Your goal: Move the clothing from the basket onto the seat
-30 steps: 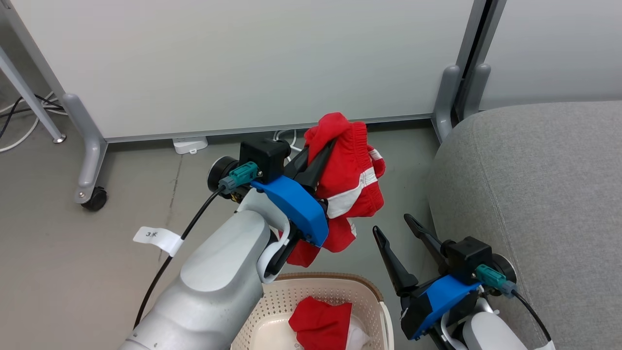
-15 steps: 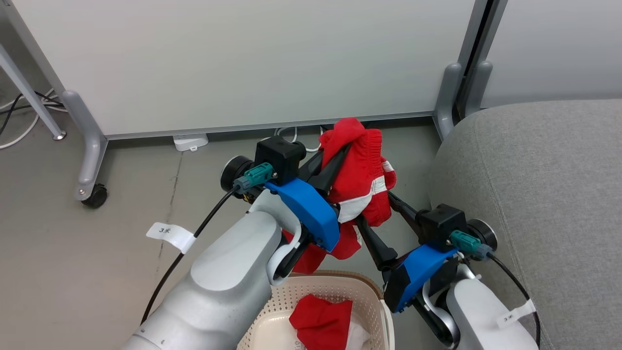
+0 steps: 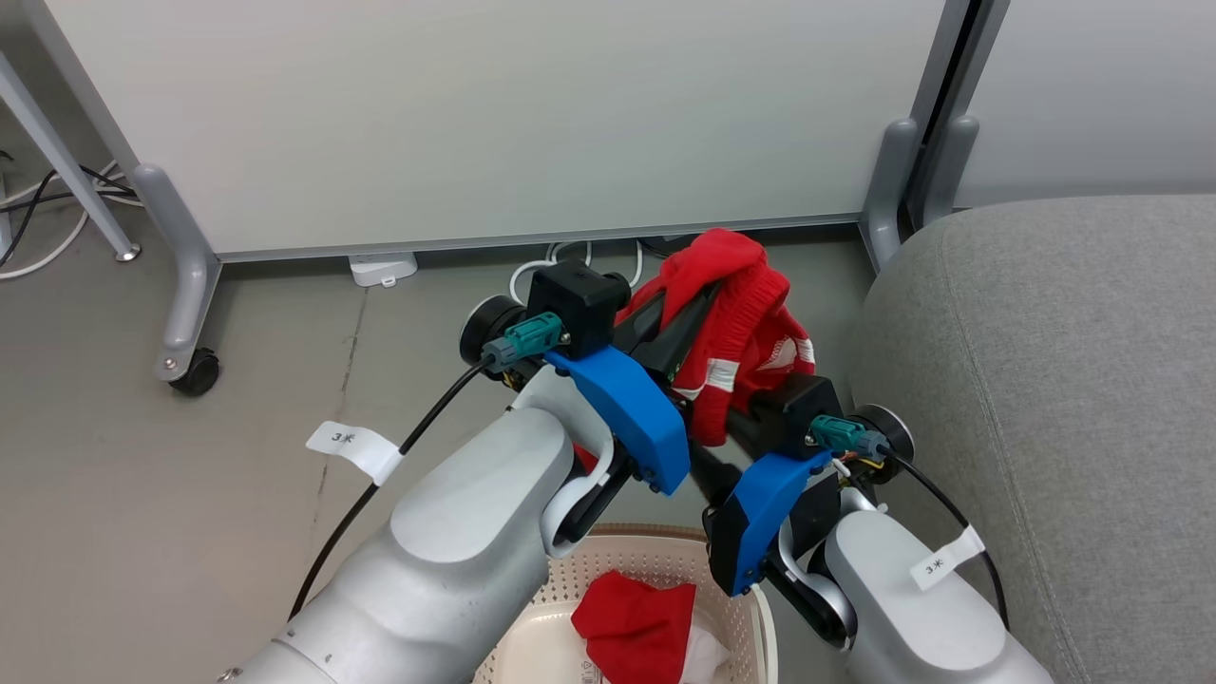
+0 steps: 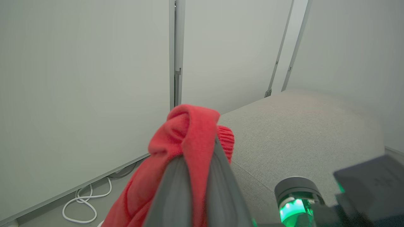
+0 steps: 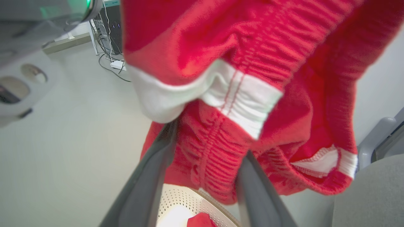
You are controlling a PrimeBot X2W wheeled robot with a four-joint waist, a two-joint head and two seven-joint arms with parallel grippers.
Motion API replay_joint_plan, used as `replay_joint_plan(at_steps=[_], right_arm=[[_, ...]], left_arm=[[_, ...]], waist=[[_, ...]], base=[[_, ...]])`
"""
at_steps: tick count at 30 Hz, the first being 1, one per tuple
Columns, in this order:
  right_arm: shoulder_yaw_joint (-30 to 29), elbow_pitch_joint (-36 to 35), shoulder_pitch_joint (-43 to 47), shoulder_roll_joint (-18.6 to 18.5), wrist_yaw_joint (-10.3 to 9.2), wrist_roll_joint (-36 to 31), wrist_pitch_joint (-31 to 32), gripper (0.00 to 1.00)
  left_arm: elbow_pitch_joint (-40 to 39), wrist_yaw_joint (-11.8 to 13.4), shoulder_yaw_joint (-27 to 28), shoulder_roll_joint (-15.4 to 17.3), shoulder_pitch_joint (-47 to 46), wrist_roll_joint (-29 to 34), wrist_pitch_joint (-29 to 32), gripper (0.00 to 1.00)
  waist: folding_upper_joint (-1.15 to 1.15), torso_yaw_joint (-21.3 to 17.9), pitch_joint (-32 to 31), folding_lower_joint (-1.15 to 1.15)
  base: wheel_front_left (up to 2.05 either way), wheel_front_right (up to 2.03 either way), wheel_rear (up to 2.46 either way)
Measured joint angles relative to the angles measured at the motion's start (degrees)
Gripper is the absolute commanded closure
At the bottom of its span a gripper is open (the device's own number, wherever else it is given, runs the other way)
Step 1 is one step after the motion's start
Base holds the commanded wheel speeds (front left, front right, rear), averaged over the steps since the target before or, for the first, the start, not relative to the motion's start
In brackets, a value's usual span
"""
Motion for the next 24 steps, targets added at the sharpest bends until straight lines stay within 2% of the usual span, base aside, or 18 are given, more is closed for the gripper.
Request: replay_joint_plan(at_steps=[10, 24], right_arm=[[2.38, 4.38, -1.29, 0.02, 0.0, 2.8, -0.88, 1.0], [3.48, 6.72, -1.63, 0.02, 0.0, 2.86, -1.88, 1.0]], left_arm=[[1.14, 0.0, -1.66, -0.02, -0.3, -1.66, -0.21, 1.0], [2.58, 0.0, -2.98, -0.02, -0.51, -2.57, -0.98, 1.0]], waist=[[0.0, -0.37, -0.9, 0.0], [0.0, -1.08, -1.26, 0.0]], base=[[0.0, 0.0, 0.0], [0.0, 0.0, 0.0]])
